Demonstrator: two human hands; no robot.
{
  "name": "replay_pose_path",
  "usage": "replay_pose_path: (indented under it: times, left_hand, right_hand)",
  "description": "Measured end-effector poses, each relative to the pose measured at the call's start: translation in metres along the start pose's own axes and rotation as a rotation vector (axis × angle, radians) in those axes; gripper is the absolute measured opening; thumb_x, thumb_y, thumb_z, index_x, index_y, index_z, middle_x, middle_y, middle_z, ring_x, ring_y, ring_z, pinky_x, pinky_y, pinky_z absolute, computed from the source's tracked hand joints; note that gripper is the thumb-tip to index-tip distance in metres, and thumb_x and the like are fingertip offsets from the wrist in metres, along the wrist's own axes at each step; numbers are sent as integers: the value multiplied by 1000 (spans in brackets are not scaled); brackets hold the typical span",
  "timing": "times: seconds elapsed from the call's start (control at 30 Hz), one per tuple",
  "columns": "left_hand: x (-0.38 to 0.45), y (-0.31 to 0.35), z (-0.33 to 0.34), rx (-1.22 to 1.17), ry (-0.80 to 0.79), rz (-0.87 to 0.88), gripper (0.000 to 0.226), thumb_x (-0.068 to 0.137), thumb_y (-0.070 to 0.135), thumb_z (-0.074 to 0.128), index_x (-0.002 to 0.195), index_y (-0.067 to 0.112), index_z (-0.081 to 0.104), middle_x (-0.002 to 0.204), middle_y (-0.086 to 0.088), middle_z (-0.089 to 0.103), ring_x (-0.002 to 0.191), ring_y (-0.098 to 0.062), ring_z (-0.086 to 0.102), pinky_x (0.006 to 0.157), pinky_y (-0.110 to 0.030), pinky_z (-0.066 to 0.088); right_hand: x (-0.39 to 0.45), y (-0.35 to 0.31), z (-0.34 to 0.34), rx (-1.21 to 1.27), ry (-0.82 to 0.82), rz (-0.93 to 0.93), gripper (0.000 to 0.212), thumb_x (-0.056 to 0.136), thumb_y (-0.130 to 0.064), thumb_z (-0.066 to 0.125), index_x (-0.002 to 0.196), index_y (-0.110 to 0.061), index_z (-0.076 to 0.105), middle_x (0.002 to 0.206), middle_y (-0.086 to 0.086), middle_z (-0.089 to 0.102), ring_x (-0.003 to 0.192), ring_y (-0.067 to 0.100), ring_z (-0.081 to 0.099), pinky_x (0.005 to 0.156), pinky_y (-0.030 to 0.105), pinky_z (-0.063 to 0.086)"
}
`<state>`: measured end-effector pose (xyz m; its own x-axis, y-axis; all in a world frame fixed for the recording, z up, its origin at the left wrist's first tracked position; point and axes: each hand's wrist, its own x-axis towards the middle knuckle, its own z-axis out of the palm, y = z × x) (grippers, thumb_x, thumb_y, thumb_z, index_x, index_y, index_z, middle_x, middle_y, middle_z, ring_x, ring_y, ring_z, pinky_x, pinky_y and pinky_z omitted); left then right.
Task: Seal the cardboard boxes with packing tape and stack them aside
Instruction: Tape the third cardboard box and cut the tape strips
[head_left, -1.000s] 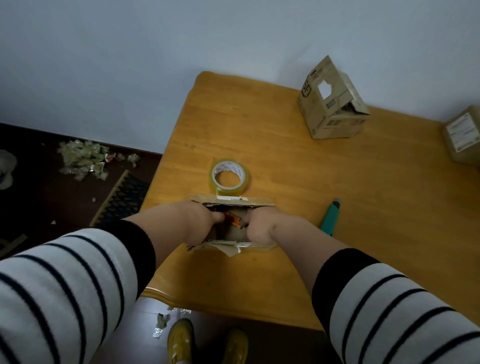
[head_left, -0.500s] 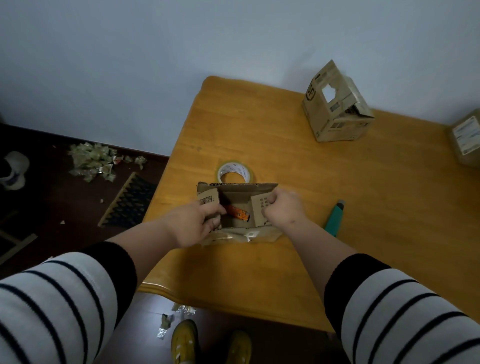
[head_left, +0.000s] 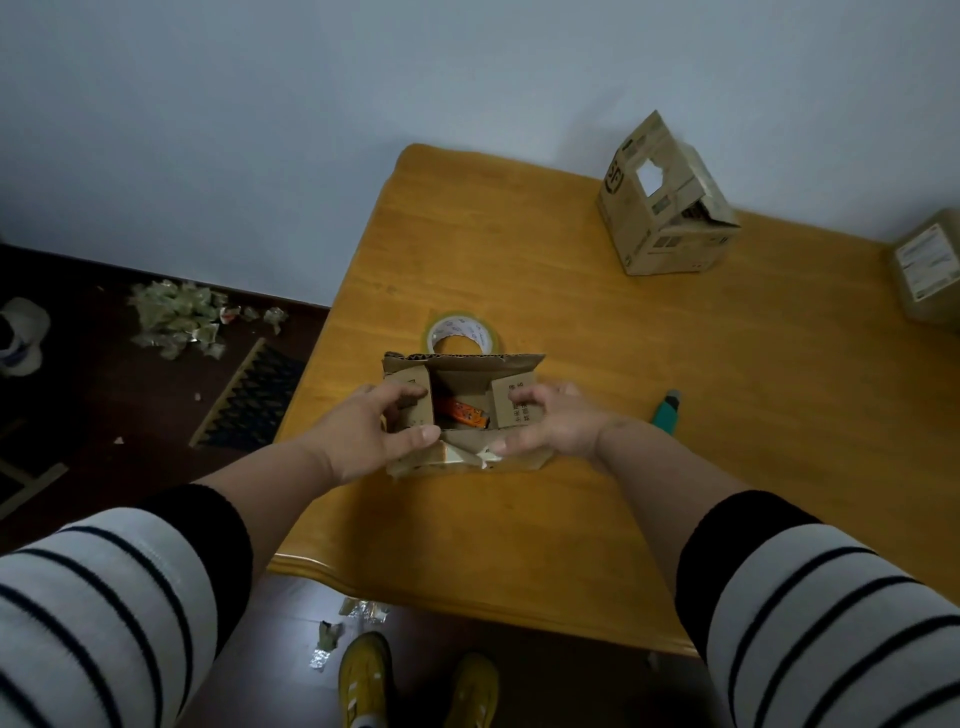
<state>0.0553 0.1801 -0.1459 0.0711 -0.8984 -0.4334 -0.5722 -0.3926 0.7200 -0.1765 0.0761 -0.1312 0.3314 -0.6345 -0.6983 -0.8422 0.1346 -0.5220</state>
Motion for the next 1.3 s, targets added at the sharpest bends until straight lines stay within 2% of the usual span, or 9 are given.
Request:
replay_pose_path:
  times: [0.23,0.37,0.57,0.63,0.73,0.8,0.97,1.17,1.3]
  left_hand:
    - [1,3,3,-87,17,-85,39,78,52,74,99,22,60,93,4,65,82,-10,62,61,-21,46]
    - [0,1,1,-112,-50,-130,28,76,36,82,97,24,66,100,1,68,92,-18,65,75,-32,54]
    - [6,-14,11,-60,268,-99,32,87,13,70,109,26,49,113,-1,52,87,-22,58,76,-43,55]
    - [7,-21,15,-98,282,-116,46,87,15,71,118,29,39,113,0,51,84,-22,59,77,-46,56]
    - [10,-26,14,-128,202,-109,73,90,14,67,143,47,29,130,2,43,102,-27,59,90,-48,54]
    - [14,-26,12,-98,144,-89,66,93,15,63,144,49,37,138,3,39,116,-24,53,103,-42,47]
    - [15,-29,13,-138,87,-80,44,96,16,61,137,32,55,148,6,44,130,-15,46,111,-34,38]
    - [17,-27,8,-91,103,-65,42,98,17,58,137,31,56,147,7,46,126,-15,50,105,-29,43]
    - [21,-23,-2,9,149,-58,40,100,22,53,138,34,54,146,6,45,120,-16,51,93,-26,46]
  right_hand:
    - [10,10,8,-64,227,-25,41,87,-39,70,123,-20,62,125,-5,31,114,14,39,92,26,34]
    - [10,16,7,-41,200,-1,43,88,-36,70,127,-22,57,125,0,42,104,17,48,86,30,44]
    - [15,18,11,37,298,52,38,78,-18,79,91,-24,44,103,3,60,98,24,60,89,46,54]
    - [16,18,11,38,305,59,46,75,-18,83,96,-24,43,98,-1,58,94,20,59,86,43,55]
    - [19,19,10,150,271,32,81,75,-14,83,135,-28,31,108,2,61,100,23,62,88,46,55]
    - [20,19,8,106,229,-16,100,77,-12,80,148,-44,17,125,0,58,110,24,60,93,46,53]
    - [20,20,5,-314,230,-78,62,93,-31,62,148,-43,35,137,8,52,113,20,53,98,36,47]
    - [21,19,8,-246,236,-105,55,92,-32,57,146,-37,44,129,4,50,103,17,54,85,28,46]
    - [27,3,8,-241,382,-141,36,93,-35,57,126,-24,65,128,2,40,119,20,45,99,30,41]
